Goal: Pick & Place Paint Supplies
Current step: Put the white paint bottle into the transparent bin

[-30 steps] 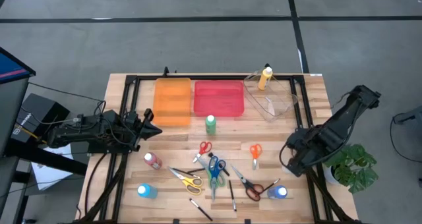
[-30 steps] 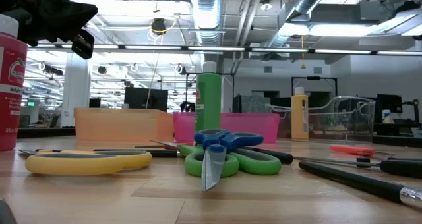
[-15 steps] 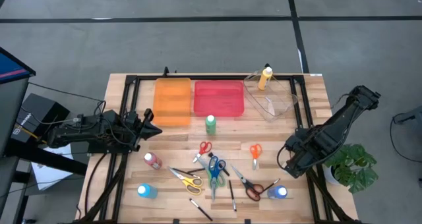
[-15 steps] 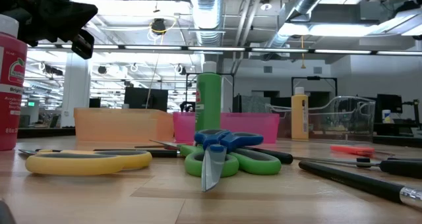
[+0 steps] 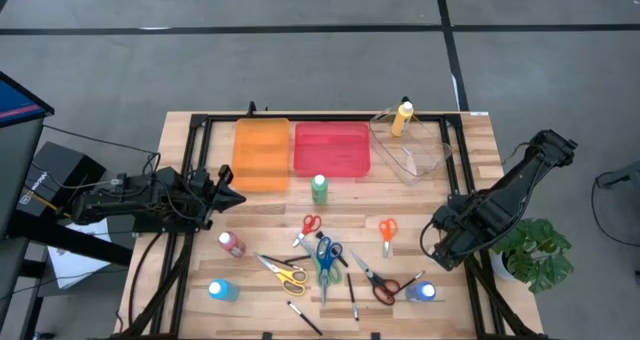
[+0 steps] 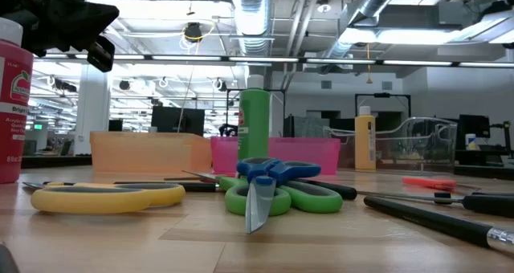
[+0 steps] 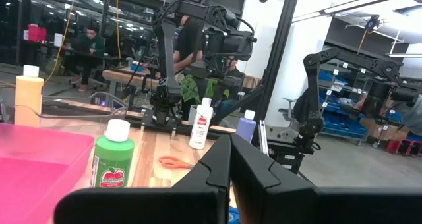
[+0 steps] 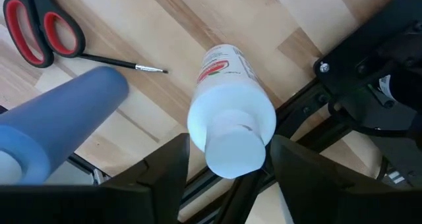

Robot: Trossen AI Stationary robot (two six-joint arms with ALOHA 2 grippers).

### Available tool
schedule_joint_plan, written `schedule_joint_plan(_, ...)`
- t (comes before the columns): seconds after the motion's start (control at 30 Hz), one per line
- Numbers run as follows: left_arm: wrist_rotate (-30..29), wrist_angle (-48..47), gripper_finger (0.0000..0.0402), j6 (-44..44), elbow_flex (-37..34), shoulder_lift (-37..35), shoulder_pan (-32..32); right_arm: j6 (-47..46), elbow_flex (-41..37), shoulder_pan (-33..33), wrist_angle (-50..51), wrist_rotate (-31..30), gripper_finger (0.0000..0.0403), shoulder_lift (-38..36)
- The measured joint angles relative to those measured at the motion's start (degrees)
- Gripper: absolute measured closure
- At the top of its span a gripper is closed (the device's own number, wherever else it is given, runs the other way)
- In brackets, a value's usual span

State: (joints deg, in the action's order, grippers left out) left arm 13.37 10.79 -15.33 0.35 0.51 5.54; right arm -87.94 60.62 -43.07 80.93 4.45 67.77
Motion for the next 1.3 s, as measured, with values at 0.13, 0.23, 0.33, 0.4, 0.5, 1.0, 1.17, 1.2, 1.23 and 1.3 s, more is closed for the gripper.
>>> schedule_joint_plan(0.13,0.0,0.0,0.0401,0.0,0.0,0.0,0.0,0.0,0.0,0.0,0.0,-1.6,0.0213,0.0)
schedule_joint_plan(0.23,0.0,0.0,0.0401,0.0,0.0,0.0,0.0,0.0,0.0,0.0,0.0,-2.6,0.0220,0.0)
schedule_joint_plan(0.33,0.0,0.0,0.0401,0.0,0.0,0.0,0.0,0.0,0.0,0.0,0.0,-2.6,0.0223,0.0)
schedule_joint_plan(0.4,0.0,0.0,0.0401,0.0,0.0,0.0,0.0,-0.2,0.0,0.0,0.0,-2.6,0.0223,0.0)
schedule_joint_plan(0.5,0.0,0.0,0.0401,0.0,0.0,0.0,0.0,-0.3,0.0,0.0,-0.3,-2.6,0.0222,0.0)
schedule_joint_plan(1.0,0.0,0.0,0.0401,0.0,0.0,0.0,0.0,-0.1,0.0,0.0,-0.2,-1.3,0.0236,2.0)
schedule_joint_plan(1.17,0.0,0.0,0.0401,0.0,0.0,0.0,0.0,0.8,0.0,0.0,-0.4,0.3,0.0285,2.0)
schedule_joint_plan(1.2,0.0,0.0,0.0401,0.0,0.0,0.0,0.0,0.9,0.1,0.0,-0.5,0.3,0.0290,2.0)
schedule_joint_plan(1.23,0.0,0.0,0.0401,0.0,0.0,0.0,0.0,0.9,0.0,0.0,-0.5,0.4,0.0289,2.0)
schedule_joint_plan(1.3,0.0,0.0,0.0401,0.0,0.0,0.0,0.0,0.9,0.1,0.0,-0.5,0.4,0.0289,2.0)
